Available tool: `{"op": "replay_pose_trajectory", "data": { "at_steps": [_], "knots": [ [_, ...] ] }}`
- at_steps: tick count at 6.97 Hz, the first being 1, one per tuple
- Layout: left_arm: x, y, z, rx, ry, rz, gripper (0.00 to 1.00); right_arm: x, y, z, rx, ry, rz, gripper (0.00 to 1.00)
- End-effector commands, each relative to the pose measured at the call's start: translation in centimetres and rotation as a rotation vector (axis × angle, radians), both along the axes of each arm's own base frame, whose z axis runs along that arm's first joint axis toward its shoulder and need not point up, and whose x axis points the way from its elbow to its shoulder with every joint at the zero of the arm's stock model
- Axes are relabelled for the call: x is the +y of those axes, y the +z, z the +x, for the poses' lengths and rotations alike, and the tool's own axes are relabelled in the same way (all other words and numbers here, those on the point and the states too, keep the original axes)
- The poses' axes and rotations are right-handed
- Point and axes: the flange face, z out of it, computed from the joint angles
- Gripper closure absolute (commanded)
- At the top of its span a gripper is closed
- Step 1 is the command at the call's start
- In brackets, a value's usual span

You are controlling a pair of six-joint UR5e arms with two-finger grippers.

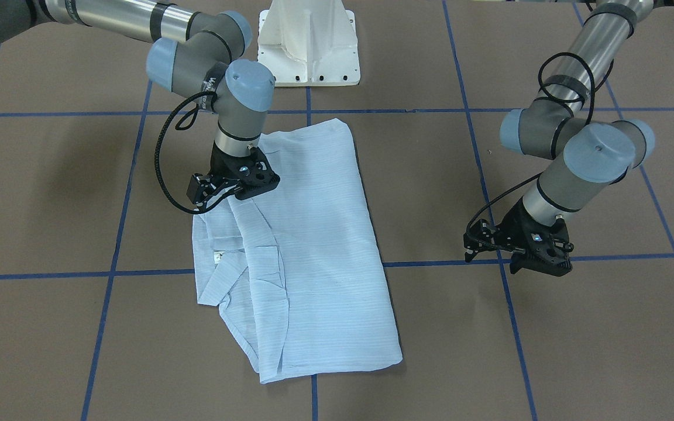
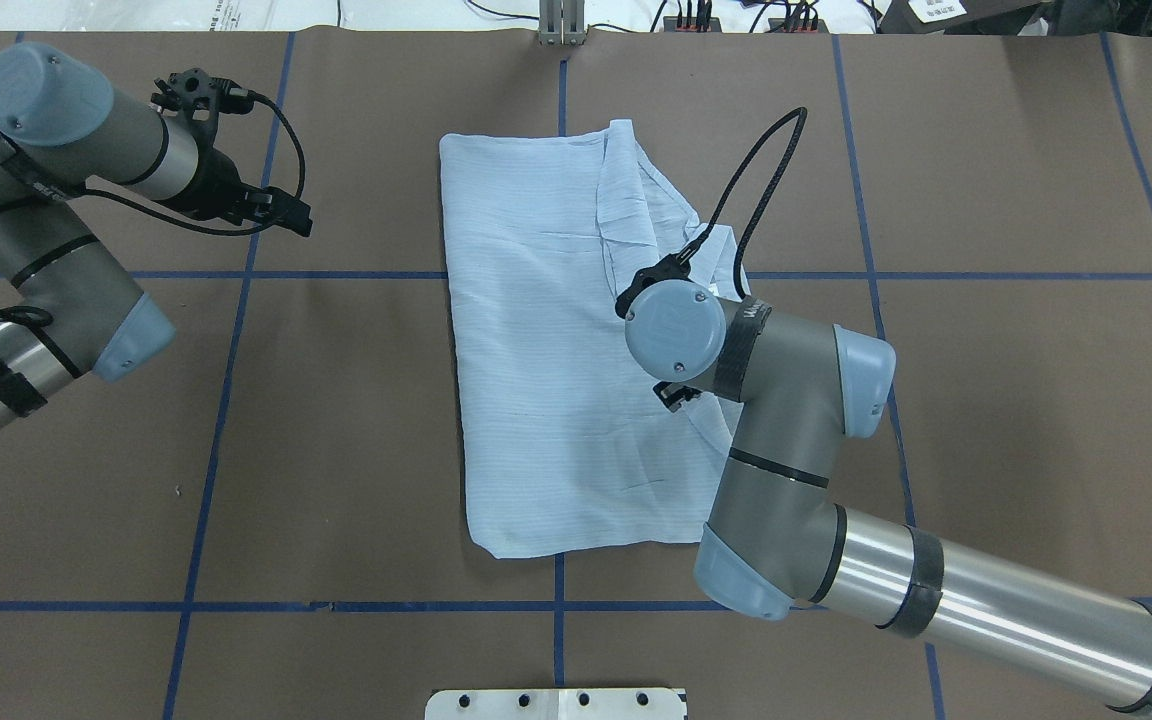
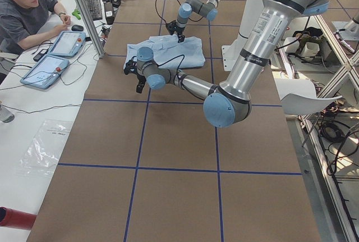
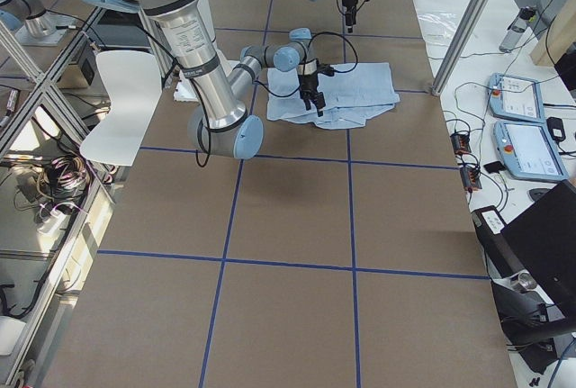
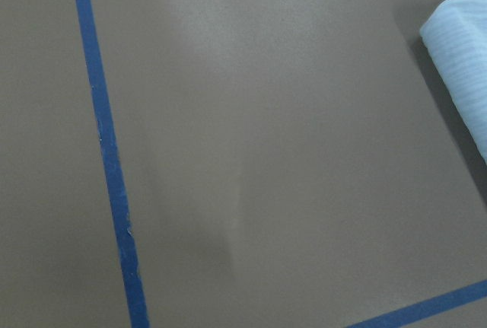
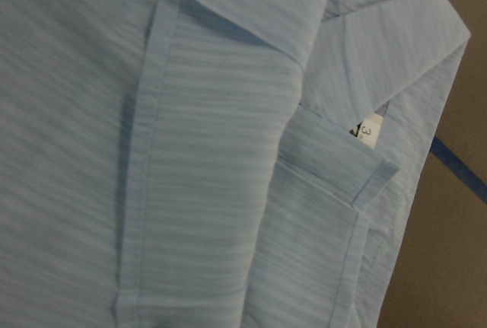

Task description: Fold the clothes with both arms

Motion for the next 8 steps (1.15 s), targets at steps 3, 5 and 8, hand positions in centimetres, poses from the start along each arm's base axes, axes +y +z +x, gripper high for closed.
{"op": "replay_pose_trajectory", "data": {
  "at_steps": [3, 5, 8],
  "knots": [
    [0.1, -0.1, 0.2, 0.003, 0.004, 0.002, 0.00, -2.2, 4.5, 9.1, 0.052, -0.063, 0.051, 0.00],
    [0.1, 0.0, 0.2, 0.001, 0.005, 0.000, 0.00, -2.5, 0.9, 8.0, -0.019, 0.002, 0.042, 0.00],
    [0.2, -0.1, 0.2, 0.004, 0.007, 0.000, 0.00, -5.9, -8.2, -0.5, -0.104, 0.119, -0.008, 0.00]
  ]
}}
